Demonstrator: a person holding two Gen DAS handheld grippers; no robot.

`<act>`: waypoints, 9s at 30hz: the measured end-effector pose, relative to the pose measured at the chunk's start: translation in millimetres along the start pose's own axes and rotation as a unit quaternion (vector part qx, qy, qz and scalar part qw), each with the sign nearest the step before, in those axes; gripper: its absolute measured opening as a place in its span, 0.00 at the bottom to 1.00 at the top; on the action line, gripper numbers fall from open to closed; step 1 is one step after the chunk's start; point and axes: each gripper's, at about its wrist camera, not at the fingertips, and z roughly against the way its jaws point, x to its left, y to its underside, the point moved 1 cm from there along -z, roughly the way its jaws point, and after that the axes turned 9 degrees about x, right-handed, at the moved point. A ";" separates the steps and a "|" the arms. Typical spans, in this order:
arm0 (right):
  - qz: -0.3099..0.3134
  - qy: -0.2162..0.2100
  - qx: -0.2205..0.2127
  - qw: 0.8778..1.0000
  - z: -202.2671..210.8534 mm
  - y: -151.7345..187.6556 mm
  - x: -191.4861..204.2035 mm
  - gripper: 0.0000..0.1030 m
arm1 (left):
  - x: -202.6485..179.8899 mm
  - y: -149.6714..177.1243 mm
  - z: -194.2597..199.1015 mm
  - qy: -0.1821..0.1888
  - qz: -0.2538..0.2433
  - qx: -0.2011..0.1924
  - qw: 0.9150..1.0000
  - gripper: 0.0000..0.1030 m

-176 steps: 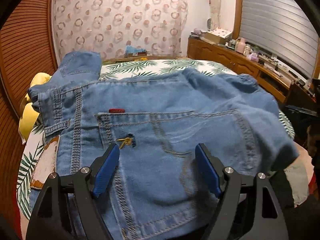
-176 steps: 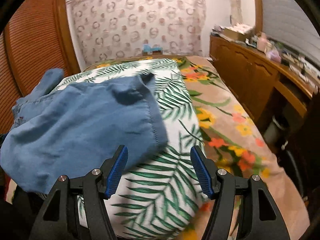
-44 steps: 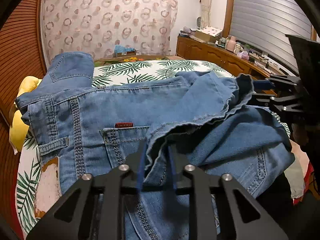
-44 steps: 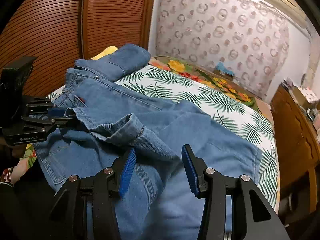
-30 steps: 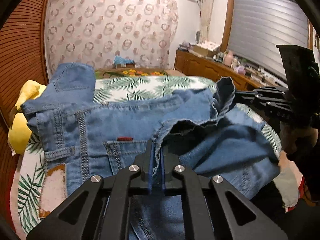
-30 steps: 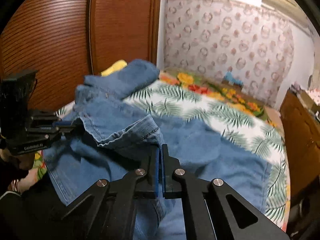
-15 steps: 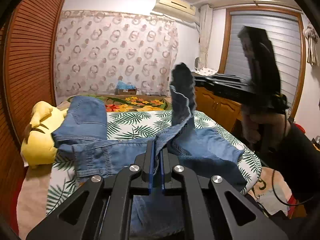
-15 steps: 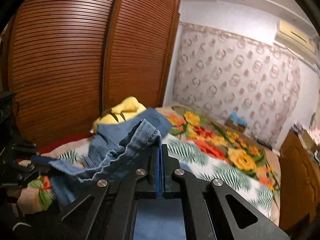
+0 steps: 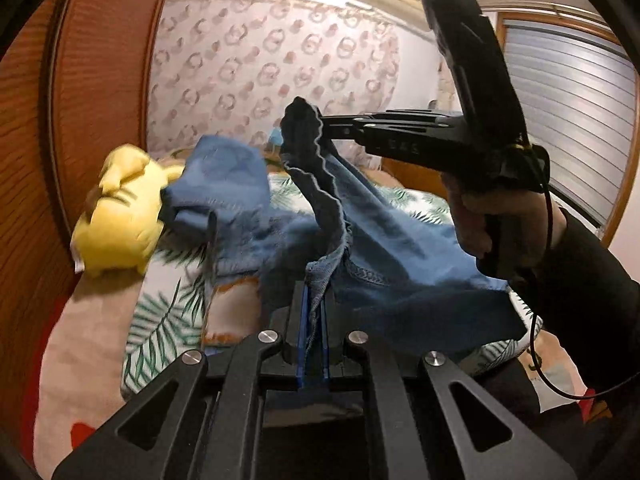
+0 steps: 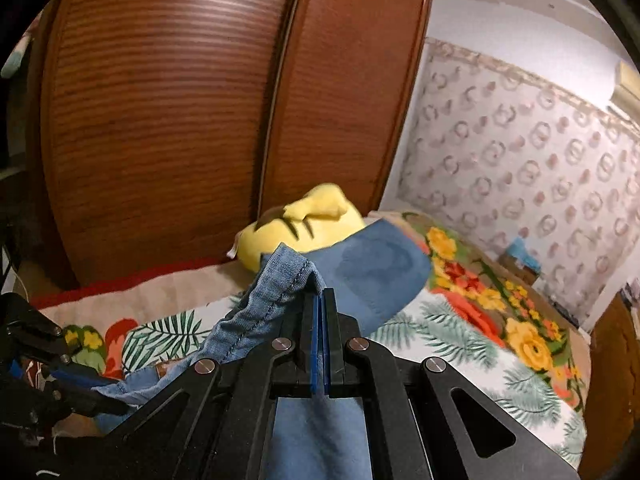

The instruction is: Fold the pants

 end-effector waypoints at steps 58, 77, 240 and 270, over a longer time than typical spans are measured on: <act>-0.220 0.012 0.149 0.964 -48.5 87.9 -134.9 0.05 | 22.5 20.7 -59.5 -0.075 0.018 0.077 0.994 0.60; -0.177 0.089 0.129 0.972 -42.3 65.6 -130.3 0.24 | 27.3 21.6 -56.4 -0.075 0.025 0.072 0.994 0.60; -0.164 0.011 0.120 0.979 66.4 112.0 -41.8 0.48 | -51.1 16.0 -46.2 -0.009 -0.049 0.061 0.997 0.63; -0.077 -0.031 0.035 0.996 75.2 -2.7 -45.4 0.08 | -52.7 7.3 -26.7 0.018 -0.046 0.011 0.999 0.09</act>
